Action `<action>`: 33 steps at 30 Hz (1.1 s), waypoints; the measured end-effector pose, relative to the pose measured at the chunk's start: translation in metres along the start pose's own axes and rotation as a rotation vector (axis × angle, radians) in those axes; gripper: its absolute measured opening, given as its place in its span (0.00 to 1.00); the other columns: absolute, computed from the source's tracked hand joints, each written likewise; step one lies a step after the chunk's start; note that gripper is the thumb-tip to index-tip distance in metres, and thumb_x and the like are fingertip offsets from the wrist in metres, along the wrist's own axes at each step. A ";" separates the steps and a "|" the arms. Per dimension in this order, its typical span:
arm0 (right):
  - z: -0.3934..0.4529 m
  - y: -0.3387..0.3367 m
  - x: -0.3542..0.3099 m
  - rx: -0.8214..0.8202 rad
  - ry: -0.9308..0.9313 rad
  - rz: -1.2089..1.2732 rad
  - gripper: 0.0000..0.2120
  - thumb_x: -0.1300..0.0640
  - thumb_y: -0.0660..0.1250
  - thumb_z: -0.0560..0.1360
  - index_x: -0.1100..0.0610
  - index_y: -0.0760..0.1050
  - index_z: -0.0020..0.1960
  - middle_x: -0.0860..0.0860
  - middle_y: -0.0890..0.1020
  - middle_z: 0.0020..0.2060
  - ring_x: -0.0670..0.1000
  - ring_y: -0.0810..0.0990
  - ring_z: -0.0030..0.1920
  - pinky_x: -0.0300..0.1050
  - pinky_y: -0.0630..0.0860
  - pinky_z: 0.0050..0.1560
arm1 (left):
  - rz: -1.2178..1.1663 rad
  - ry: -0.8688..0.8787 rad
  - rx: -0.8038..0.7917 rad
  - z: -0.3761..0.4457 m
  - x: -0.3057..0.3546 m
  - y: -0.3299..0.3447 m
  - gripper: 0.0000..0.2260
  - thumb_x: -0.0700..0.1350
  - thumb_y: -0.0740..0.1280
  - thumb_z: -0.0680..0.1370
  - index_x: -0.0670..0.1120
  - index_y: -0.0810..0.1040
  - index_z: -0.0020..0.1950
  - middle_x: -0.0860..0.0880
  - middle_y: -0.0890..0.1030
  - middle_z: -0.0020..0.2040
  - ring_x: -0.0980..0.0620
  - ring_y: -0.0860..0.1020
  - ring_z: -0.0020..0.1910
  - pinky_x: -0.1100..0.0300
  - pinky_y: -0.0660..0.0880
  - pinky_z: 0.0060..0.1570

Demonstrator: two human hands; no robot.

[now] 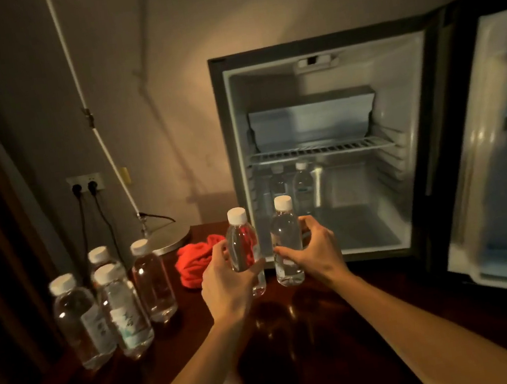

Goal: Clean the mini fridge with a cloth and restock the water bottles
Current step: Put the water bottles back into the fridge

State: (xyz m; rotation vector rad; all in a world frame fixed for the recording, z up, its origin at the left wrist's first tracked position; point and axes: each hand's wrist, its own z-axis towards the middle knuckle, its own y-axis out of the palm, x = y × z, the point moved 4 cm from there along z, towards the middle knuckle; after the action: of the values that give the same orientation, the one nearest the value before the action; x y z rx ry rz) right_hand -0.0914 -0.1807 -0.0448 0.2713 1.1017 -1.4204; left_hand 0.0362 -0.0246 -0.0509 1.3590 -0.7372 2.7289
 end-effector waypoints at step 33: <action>0.124 0.006 0.088 0.051 0.079 0.226 0.22 0.46 0.79 0.67 0.54 0.76 0.55 0.47 0.83 0.45 0.43 0.82 0.42 0.37 0.79 0.40 | -0.080 -0.140 -0.199 0.109 0.014 0.180 0.30 0.54 0.75 0.71 0.48 0.71 0.69 0.44 0.82 0.56 0.43 0.80 0.56 0.45 0.77 0.57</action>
State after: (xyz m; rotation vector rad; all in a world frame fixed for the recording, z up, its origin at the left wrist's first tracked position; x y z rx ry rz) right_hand -0.0506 -0.3274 -0.0482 0.4775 1.0639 -1.2457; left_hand 0.0720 -0.2328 -0.0572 1.5090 -0.9131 2.4441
